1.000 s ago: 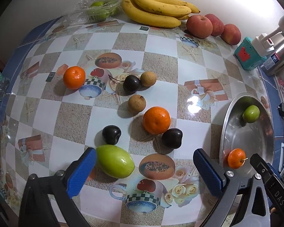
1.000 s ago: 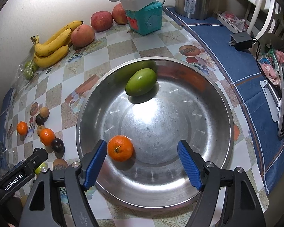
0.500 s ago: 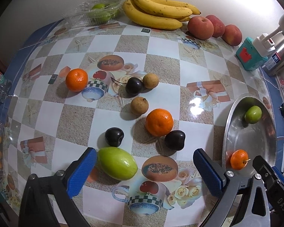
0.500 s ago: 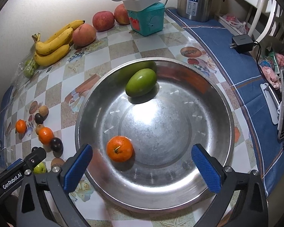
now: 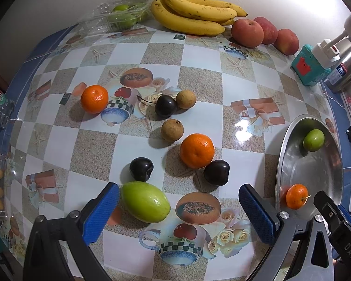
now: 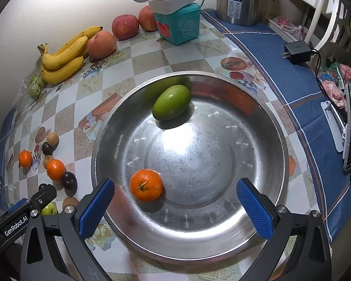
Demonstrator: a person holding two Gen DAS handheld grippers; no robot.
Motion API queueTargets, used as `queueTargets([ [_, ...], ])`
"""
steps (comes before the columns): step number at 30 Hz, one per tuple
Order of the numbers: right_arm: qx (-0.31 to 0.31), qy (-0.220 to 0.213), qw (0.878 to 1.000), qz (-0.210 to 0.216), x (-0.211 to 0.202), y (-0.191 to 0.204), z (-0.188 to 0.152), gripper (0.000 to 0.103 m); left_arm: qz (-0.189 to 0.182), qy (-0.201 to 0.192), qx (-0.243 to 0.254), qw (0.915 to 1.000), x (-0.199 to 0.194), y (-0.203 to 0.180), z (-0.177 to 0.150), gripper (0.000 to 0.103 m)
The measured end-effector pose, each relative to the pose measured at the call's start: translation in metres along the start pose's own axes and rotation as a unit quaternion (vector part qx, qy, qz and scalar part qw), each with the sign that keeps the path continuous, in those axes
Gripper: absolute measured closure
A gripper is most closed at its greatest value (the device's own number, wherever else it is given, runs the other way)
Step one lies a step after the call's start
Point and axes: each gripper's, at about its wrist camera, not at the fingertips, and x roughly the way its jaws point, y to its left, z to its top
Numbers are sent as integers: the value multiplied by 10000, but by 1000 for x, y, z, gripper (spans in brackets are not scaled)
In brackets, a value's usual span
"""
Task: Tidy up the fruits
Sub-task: 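Withdraw both grippers from the bowl back toward the fruit pile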
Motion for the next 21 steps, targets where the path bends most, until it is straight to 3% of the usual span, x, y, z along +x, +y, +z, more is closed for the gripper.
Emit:
queueTargets([
  [15, -44, -71, 10000, 24, -1, 1, 0, 0, 8, -67, 136, 9999, -5, -1, -1, 0],
  [21, -182, -235, 9994, 183, -7, 10, 1, 0, 103, -246, 41, 9996, -15, 19, 5, 0],
])
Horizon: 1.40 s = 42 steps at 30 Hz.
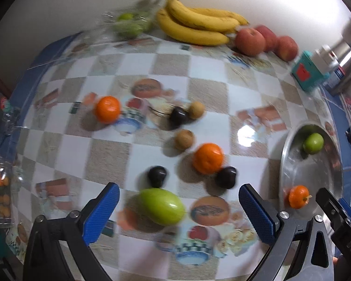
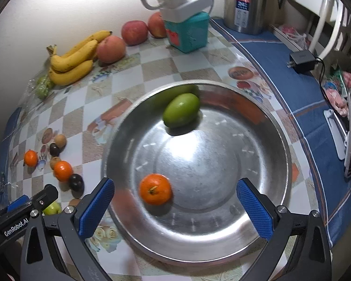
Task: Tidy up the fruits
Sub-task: 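Withdraw both grippers from the bowl back toward the fruit pile, then close the right gripper on a dark plum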
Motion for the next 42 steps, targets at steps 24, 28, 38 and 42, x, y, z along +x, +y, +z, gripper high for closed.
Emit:
queueTargets([
  [24, -1092, 121, 9871, 1165, -5, 105, -18, 0, 517, -126, -1191, 9915, -11, 106, -4, 0],
  [28, -1151, 165, 9859, 1204, -1, 117, -15, 0, 360, 16, -1292, 9910, -3, 106, -5, 0],
  [38, -1508, 250, 9817, 1134, 17, 139, -12, 0, 246, 273, -1769, 9835, 13, 118, -5, 0],
  [42, -1640, 289, 9795, 1137, 23, 146, -10, 0, 259, 241, -1880, 9815, 13, 121, -4, 0],
])
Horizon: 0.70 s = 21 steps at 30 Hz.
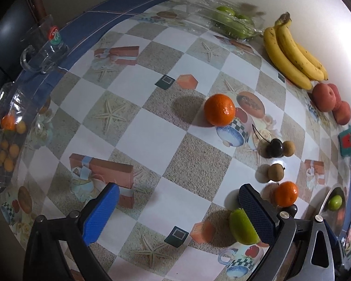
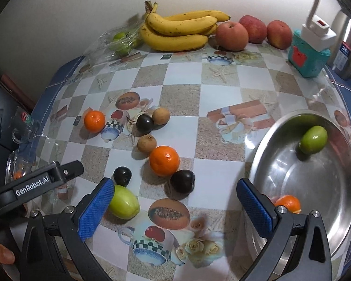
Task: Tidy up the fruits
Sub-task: 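Close the right gripper on a dark plum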
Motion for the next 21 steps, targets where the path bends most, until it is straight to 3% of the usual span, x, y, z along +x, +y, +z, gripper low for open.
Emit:
queueTargets([
  [7, -132, 171, 9997, -112, 15, 5, 2, 0, -75, 87, -29, 9999, 3, -2, 3, 0],
  [12, -177, 282, 9991, -245, 26, 5, 2, 16, -152, 221, -123, 9996, 10, -4, 4, 0],
  [21, -243, 474, 9980, -341, 41, 4, -1, 30, -256, 423, -304, 9983, 22, -4, 4, 0],
])
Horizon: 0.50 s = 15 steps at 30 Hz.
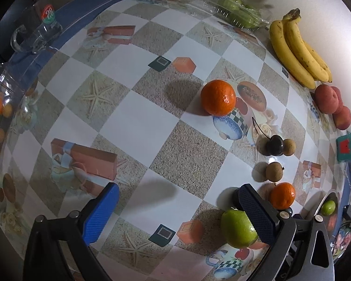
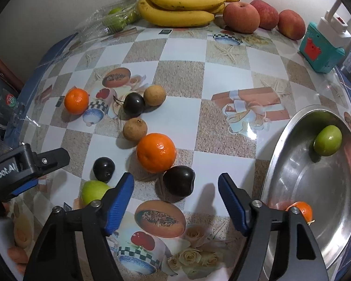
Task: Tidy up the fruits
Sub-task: 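Close the right gripper on a dark plum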
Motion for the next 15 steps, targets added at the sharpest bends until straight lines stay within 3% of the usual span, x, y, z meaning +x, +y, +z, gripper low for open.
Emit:
queueTargets([
  [12, -198, -13, 9998, -93, 4, 6, 0, 62, -44, 9, -37, 10000, -1, 1, 0, 0],
  [15, -222, 4, 9997, -90, 4, 7, -1, 64, -47, 12, -32, 10000, -1, 1, 0, 0],
])
